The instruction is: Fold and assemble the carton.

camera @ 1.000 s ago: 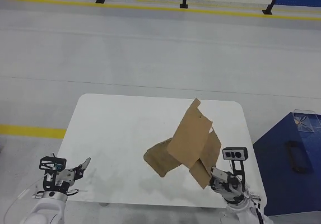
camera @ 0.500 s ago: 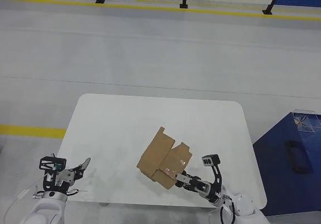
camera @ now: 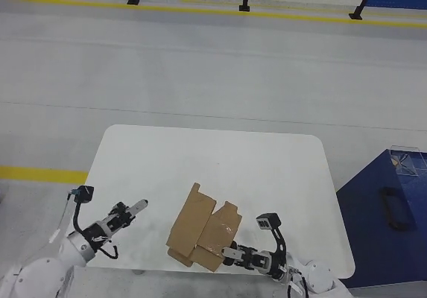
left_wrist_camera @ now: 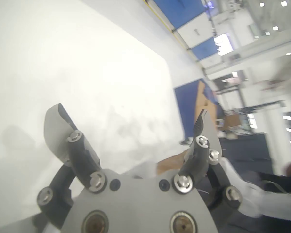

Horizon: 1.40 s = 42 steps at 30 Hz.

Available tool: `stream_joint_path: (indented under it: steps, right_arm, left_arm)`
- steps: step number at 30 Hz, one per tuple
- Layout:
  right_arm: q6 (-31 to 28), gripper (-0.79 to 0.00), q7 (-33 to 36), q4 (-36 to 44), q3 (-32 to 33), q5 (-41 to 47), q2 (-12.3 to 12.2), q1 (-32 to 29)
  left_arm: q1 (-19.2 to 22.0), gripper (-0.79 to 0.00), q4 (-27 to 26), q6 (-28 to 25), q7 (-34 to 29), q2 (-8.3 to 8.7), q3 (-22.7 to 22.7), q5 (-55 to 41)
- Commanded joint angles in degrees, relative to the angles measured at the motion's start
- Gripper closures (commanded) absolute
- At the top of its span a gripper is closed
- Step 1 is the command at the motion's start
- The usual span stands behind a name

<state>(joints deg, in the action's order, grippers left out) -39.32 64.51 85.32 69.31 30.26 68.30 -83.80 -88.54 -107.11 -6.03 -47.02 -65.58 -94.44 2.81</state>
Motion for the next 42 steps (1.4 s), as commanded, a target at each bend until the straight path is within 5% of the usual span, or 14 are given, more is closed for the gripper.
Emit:
stream_joint_path:
  steps: [1, 8, 12, 13, 14, 17, 18, 26, 27, 28, 29, 42]
  right_arm:
    - [0.8, 0.0, 1.1, -0.2, -0.4, 0.9, -0.1, 0.1]
    - [2.0, 0.0, 2.4, 0.2, -2.5, 1.4, -0.3, 0.1]
    - [2.8, 0.0, 3.2, 1.0, -3.7, 1.2, -0.5, -0.1]
    - [2.8, 0.0, 3.2, 1.1, -4.0, 1.0, -0.5, -0.2]
    - [2.8, 0.0, 3.2, 1.3, -4.2, 0.6, -0.6, -0.2]
    - [2.4, 0.0, 2.8, 1.2, -4.8, 0.4, -0.7, -0.2]
    - [2.2, 0.0, 2.6, 1.2, -5.0, 0.5, -0.7, -0.1]
    - [1.6, 0.0, 2.1, 0.7, -5.8, 1.0, -1.0, 0.0]
    - [1.9, -0.071, 2.4, 0.7, -6.0, 1.5, -1.0, 0.0]
    - [1.9, -0.653, 2.4, 0.7, -6.0, 1.5, -1.0, 0.0]
    - [1.9, -0.785, 2.4, 0.7, -6.0, 1.5, -1.0, 0.0]
    - [1.0, -0.785, 0.1, 0.5, -5.0, -1.7, -1.2, 0.4]
  left_arm:
    - [3.0, -0.785, 2.0, 3.8, -7.3, 0.2, 1.1, -7.5]
    - [9.1, -0.785, 6.7, 7.5, -26.0, 0.95, 6.2, -14.6]
    - [10.0, -0.776, 7.7, 6.2, -27.8, 1.23, 7.7, -14.5]
    - [10.1, -0.705, 7.8, 6.2, -27.9, 1.26, 8.1, -14.7]
    - [10.3, -0.489, 7.9, 6.1, -28.3, 1.29, 8.6, -15.3]
    - [10.9, -0.166, 8.8, 6.3, -30.2, 1.42, 9.8, -16.8]
    - [11.0, 0.0, 9.1, 6.3, -30.7, 1.46, 10.1, -17.4]
    - [11.4, 0.0, 10.3, 6.3, -35.2, 2.1, 10.6, -22.0]
    - [11.5, 0.0, 11.0, 7.2, -37.1, 2.16, 10.7, -24.4]
    - [11.8, 0.0, 11.7, 8.3, -38.8, 2.2, 10.6, -26.7]
    - [11.8, 0.0, 11.7, 8.3, -38.8, 2.2, 10.6, -26.7]
    - [11.6, 0.0, 11.6, 7.5, -35.7, 2.08, 10.3, -27.7]
